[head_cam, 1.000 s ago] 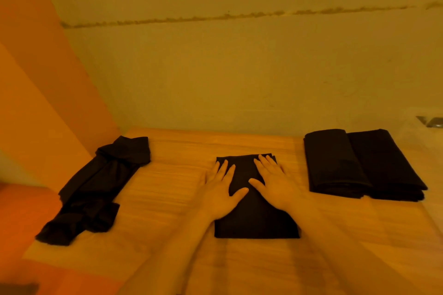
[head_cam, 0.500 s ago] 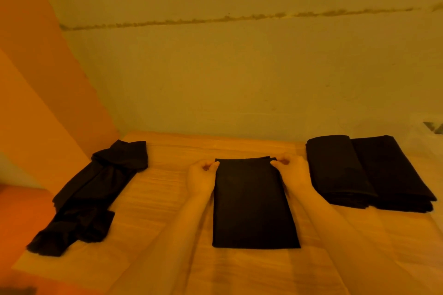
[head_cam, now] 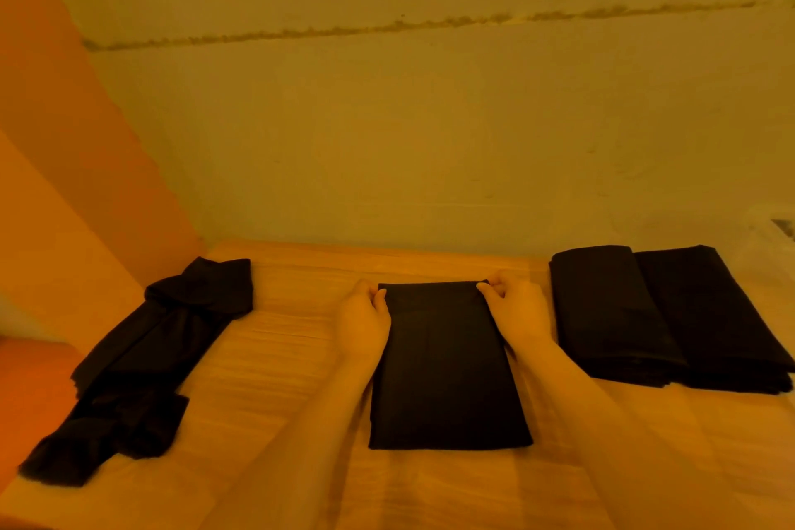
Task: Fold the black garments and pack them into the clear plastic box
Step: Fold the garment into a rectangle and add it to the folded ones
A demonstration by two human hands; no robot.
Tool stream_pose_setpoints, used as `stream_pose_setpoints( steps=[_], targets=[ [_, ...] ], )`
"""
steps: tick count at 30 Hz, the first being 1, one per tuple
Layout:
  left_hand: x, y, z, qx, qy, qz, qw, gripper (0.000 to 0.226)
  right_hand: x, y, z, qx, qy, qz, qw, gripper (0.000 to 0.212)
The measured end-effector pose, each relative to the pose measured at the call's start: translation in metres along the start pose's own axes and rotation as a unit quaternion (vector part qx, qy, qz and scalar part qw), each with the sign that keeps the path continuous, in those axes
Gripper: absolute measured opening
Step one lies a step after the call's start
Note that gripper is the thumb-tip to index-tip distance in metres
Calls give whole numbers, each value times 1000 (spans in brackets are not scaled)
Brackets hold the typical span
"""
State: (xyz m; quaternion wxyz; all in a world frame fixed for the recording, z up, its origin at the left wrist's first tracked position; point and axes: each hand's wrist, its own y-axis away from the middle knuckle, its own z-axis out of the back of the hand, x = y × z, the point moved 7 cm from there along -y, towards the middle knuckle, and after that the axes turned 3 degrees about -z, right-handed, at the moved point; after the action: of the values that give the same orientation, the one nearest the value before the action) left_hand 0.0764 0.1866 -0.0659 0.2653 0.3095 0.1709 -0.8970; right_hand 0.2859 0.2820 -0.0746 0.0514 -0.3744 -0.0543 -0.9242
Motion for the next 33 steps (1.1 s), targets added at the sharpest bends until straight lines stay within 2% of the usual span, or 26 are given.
stream_pose_setpoints(
  steps=[2, 5, 7, 9, 11, 13, 15, 18, 24, 26, 28, 30, 33],
  targets=[
    [-3, 0, -1, 6, -18, -10, 1000, 14, 4, 2, 0, -7, 58, 13, 998, 19],
    [-6, 4, 8, -4, -2, 8, 1000, 18, 5, 11, 13, -61, 4, 12, 998, 22],
    [-18, 14, 19, -16, -26, -67, 997, 24, 17, 27, 24, -102, 24, 95, 990, 28],
    [-37, 40, 20, 27, -62, -189, 980, 28, 30, 46, 11, -38, 91, 210, 973, 35],
    [-40, 71, 9, 120, -100, -219, 963, 43, 26, 61, -14, 95, 155, 230, 956, 46],
    [-26, 94, -3, 195, -174, -180, 948, 58, 15, 67, -25, 165, 204, 201, 944, 53],
    [-14, 108, -9, 228, -219, -150, 937, 62, 13, 70, -28, 177, 236, 188, 937, 55],
    [-8, 124, -8, 232, -231, -137, 935, 62, 9, 85, -28, 177, 274, 186, 927, 58],
    [-9, 169, 4, 240, -200, -149, 938, 61, -4, 137, -14, 161, 279, 207, 924, 58],
    [-12, 169, 14, 211, -130, -132, 960, 59, -2, 141, -4, 166, 253, 214, 929, 57],
    [-9, 148, 24, 149, 25, -61, 987, 53, 5, 126, 14, 120, 207, 209, 948, 54],
    [-3, 120, 26, 100, 122, 11, 987, 49, 8, 104, 33, 58, 187, 161, 967, 52],
    [-1, 90, 22, 72, 168, 82, 980, 48, 4, 83, 33, 76, 144, 87, 983, 49]
  ],
)
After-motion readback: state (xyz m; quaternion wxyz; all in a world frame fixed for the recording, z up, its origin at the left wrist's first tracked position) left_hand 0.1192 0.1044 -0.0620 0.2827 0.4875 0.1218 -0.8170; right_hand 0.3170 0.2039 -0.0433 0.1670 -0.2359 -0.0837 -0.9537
